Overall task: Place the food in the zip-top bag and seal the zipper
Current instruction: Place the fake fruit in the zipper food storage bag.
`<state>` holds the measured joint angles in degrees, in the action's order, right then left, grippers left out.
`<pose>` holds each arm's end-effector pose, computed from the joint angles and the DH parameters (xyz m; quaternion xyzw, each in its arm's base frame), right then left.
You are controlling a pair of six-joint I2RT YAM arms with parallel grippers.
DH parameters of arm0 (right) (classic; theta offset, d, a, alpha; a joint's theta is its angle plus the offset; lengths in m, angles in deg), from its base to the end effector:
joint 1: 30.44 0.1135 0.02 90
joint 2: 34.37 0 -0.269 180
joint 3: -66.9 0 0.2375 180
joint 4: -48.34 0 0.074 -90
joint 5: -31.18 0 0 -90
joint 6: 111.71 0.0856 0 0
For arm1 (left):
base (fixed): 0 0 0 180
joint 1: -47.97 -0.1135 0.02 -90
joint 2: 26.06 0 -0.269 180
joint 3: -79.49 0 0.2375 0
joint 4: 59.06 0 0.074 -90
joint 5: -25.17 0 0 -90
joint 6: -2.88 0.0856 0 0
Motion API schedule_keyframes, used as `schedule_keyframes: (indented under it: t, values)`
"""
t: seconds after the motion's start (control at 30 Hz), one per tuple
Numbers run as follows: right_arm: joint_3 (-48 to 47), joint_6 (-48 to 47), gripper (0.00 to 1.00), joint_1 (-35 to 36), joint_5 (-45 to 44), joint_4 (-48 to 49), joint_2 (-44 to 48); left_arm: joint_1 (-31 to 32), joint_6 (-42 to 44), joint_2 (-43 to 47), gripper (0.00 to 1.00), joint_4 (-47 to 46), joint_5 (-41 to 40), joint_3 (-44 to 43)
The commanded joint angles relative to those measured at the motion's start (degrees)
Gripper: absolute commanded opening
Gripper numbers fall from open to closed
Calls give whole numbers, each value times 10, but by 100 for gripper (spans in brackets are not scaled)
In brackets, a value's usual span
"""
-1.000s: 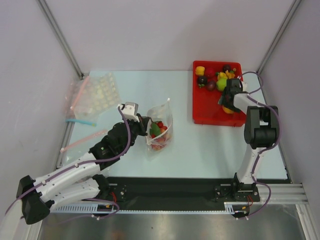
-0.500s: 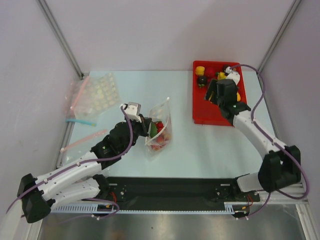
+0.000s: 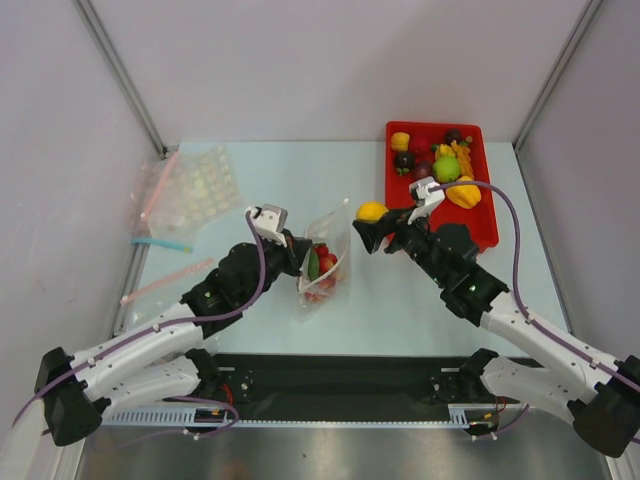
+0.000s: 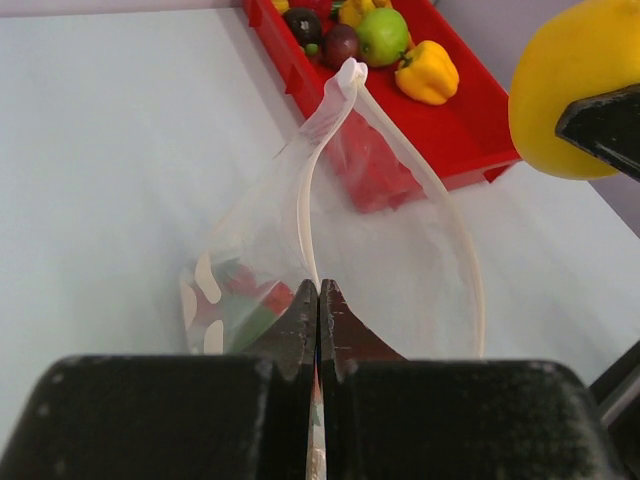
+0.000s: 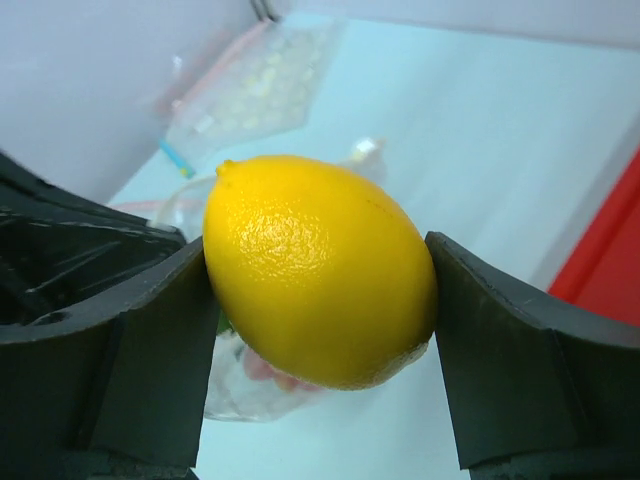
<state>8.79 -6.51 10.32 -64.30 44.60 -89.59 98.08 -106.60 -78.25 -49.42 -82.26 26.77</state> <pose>0.2045 0.1655 0.3441 -0.1247 0.7013 0.2988 0.6351 0.1776 -0.1725 0.3036 0.1039 0.7515 -0.2712 0.5924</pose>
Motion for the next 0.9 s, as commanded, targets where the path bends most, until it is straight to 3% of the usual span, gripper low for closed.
schedule_keyframes:
  t: [0.0, 0.13, 0.47, 0.87]
  values:
    - [23, -44, 58, 19, 49, 115, 33, 1, -1, -6, 0, -28, 55, -31]
    - [34, -65, 59, 46, 85, 142, 37, 4, 2, -20, 0, -34, 88, -37]
    - [17, -90, 60, 75, 79, 139, -30, 6, 3, -13, 0, -45, 115, -35]
    - [-29, -83, 62, 77, 55, 111, -151, 6, 0, 17, 0, -42, 87, -23]
